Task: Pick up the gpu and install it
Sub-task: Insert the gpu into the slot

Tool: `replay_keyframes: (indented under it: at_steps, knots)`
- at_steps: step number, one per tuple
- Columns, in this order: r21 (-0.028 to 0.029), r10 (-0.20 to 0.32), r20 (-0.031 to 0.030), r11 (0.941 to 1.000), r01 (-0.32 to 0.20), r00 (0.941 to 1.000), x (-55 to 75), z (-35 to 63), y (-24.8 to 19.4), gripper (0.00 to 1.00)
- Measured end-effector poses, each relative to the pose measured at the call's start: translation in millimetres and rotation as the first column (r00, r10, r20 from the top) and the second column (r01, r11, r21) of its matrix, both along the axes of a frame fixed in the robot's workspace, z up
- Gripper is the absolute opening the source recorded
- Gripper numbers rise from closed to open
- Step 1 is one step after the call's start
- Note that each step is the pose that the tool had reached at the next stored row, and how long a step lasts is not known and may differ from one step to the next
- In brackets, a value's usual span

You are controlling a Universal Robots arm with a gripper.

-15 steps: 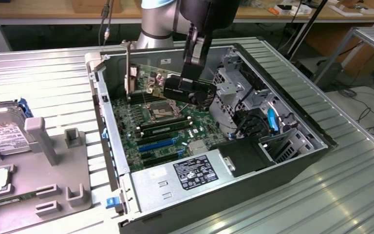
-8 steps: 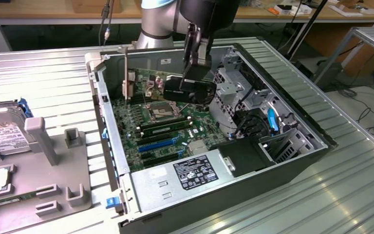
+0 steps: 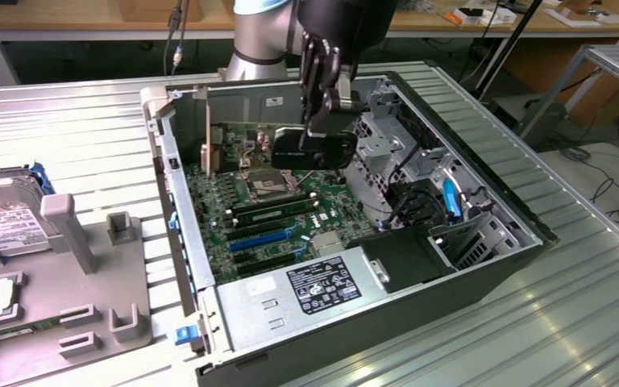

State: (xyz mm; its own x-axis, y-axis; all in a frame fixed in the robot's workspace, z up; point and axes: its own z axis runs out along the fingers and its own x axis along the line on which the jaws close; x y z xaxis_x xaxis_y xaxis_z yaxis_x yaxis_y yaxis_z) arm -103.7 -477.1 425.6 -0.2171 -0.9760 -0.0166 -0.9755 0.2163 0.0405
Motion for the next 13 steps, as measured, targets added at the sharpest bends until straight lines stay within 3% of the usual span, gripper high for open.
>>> replay_keyframes:
  at_steps: [3, 8, 13]
  knots:
    - [0.0, 0.055, 0.0, 0.9985, -0.055, 0.9985, 0.1, 0.0, 0.0, 0.27]
    - [0.0, 0.147, 0.0, 0.9891, -0.147, 0.9891, 0.2, 0.0, 0.0, 0.27]
    - [0.0, 0.224, 0.0, 0.9745, -0.224, 0.9745, 0.3, 0.0, 0.0, 0.27]
